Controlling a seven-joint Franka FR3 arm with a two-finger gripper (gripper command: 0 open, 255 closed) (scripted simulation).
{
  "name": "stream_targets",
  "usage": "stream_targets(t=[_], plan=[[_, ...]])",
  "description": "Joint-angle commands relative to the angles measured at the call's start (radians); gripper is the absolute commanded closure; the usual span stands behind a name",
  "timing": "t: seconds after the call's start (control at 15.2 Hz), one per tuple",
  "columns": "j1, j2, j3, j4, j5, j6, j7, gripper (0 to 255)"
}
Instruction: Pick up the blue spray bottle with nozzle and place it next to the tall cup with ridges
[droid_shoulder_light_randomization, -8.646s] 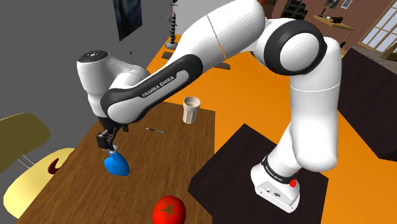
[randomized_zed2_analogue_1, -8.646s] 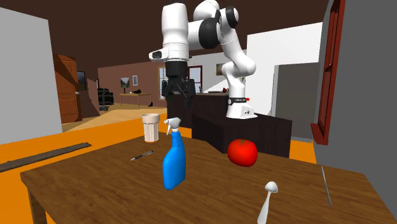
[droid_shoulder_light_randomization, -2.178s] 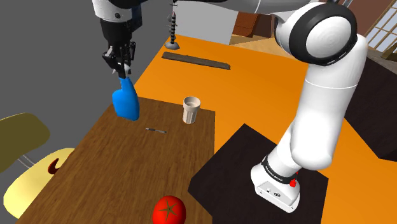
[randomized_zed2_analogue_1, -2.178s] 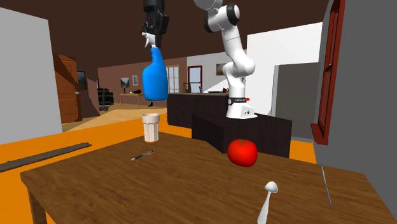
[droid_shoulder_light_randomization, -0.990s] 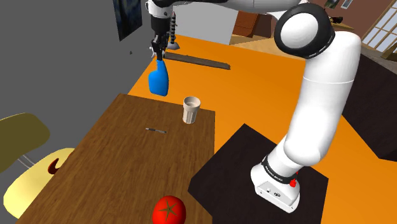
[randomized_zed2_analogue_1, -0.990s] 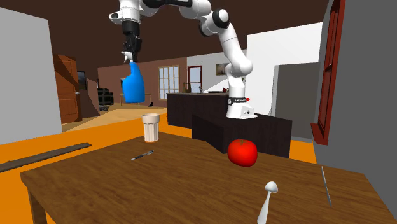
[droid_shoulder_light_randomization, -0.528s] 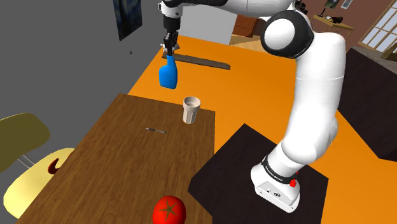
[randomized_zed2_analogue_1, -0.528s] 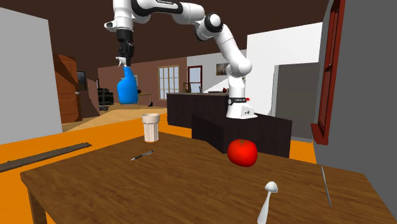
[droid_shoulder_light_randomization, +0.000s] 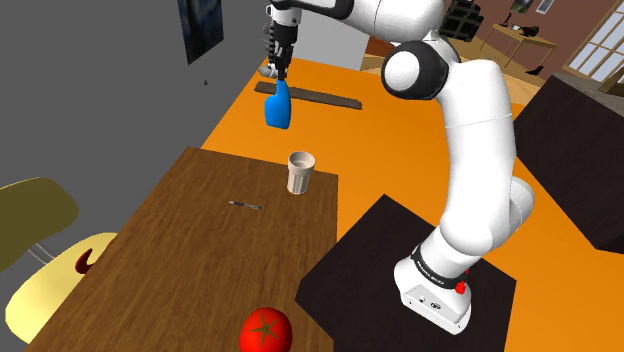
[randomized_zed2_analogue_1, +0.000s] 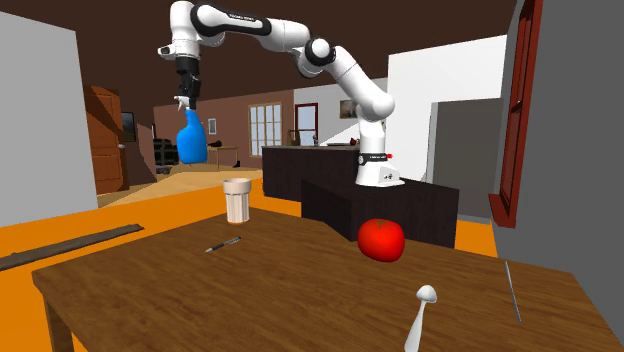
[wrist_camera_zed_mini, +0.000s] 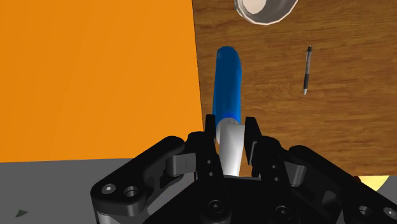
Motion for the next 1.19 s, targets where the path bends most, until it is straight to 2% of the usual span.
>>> stream_targets(t=[0.0,0.46,1.12], plan=[[-0.008,0.135,-0.013,0.22,-0.007,-0.084,-0.043,255],[-0.028,0.067,-0.009,0.005,-0.003,0.062,-0.035,255],[-0.039,0.052,-0.009,-0.156,-0.004,0.207,-0.028,255]])
